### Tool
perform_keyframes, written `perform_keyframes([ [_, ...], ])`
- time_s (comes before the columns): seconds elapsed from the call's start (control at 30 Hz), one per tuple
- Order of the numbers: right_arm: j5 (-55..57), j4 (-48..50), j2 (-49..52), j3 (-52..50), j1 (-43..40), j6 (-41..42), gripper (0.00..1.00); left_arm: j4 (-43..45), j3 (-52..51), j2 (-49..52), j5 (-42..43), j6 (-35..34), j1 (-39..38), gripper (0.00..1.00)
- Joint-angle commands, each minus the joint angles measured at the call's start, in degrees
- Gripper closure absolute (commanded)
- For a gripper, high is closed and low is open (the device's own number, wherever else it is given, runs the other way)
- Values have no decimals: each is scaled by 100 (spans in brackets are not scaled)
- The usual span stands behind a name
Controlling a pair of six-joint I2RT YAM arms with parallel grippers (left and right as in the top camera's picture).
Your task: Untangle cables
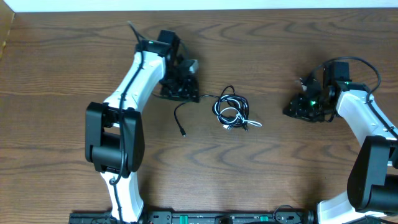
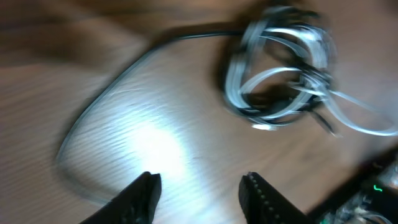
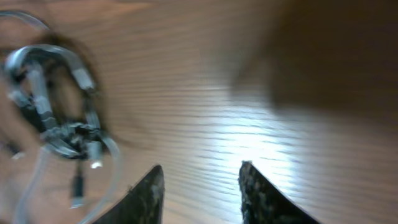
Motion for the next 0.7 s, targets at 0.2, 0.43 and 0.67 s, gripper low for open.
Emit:
perform_keyframes([
  [0.2, -713, 225, -111, 28, 31, 48, 59, 920, 79, -76, 293, -859, -330, 47],
  [0.43, -595, 223, -111, 28, 31, 105, 56, 1174, 22, 164, -286, -1484, -874, 47],
  [0.67, -595, 186, -111, 28, 57, 101, 54, 1172, 22, 496, -1862, -2465, -1279, 47],
])
